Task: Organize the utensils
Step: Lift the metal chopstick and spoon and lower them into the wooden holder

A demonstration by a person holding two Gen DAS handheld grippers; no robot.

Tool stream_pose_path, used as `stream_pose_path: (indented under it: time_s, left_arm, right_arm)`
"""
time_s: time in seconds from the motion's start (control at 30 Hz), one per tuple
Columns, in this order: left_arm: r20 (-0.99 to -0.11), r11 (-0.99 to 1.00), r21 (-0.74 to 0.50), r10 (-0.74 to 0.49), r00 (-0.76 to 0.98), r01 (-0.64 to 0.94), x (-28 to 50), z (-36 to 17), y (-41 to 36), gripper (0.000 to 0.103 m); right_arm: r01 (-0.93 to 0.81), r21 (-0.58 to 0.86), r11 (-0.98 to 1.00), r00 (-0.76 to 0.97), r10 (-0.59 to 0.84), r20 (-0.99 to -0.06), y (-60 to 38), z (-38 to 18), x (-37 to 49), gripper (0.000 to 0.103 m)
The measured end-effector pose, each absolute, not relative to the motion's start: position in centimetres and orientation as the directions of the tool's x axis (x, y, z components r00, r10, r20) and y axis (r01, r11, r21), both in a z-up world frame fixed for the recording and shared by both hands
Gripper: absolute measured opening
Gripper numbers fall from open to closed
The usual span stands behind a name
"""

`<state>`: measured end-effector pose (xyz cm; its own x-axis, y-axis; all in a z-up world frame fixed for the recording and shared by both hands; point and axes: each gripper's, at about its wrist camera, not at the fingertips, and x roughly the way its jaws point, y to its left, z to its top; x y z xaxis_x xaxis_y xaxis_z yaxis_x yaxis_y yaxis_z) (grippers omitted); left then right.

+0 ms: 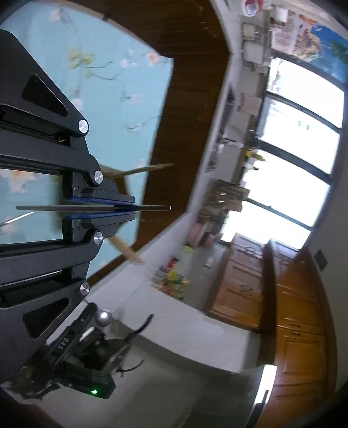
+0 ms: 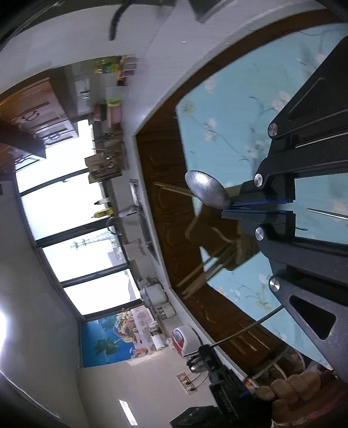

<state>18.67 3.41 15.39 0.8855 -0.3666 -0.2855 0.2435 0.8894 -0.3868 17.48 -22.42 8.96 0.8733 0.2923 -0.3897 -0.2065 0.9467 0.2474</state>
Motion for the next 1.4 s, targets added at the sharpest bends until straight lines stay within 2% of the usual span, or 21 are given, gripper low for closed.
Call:
stream_pose_path:
  time_s: [0.23, 0.43, 0.8, 1.2, 1.4]
  left_arm:
    - [-0.153, 0.910, -0.368, -0.261, 0.953, 0.190, 22.1, 18.6, 4.1, 0.004]
    - [-0.131, 0.919, -0.367, -0.204, 0.970, 0.144, 25.8, 17.9, 3.4, 0.004]
    - [-0.194, 0.934, -0.342, -0.180, 0.965, 0.105, 28.1, 11.4, 1.6, 0.004]
    - [-0.318, 0.937, -0.304, -0.273, 0.908, 0.176, 27.7, 7.0, 0.4, 0.004]
    - [-0.331, 0.934, -0.313, -0.278, 0.902, 0.173, 27.5, 7.0, 0.6, 0.004]
  right_arm:
    - [-0.191, 0.229, 0.955, 0.904, 0.262, -0.337, -22.1, 11.7, 20.8, 0.002]
    - [-0.187, 0.185, 0.965, 0.919, 0.239, -0.313, -20.6, 12.5, 23.4, 0.002]
    - [-0.162, 0.082, 0.983, 0.920, 0.181, -0.347, -18.2, 8.4, 26.4, 0.002]
    - [-0.207, 0.151, 0.967, 0.842, 0.255, -0.475, -18.0, 3.9, 27.5, 0.002]
    - [-0.209, 0.169, 0.963, 0.821, 0.266, -0.505, -18.2, 3.4, 28.0, 0.002]
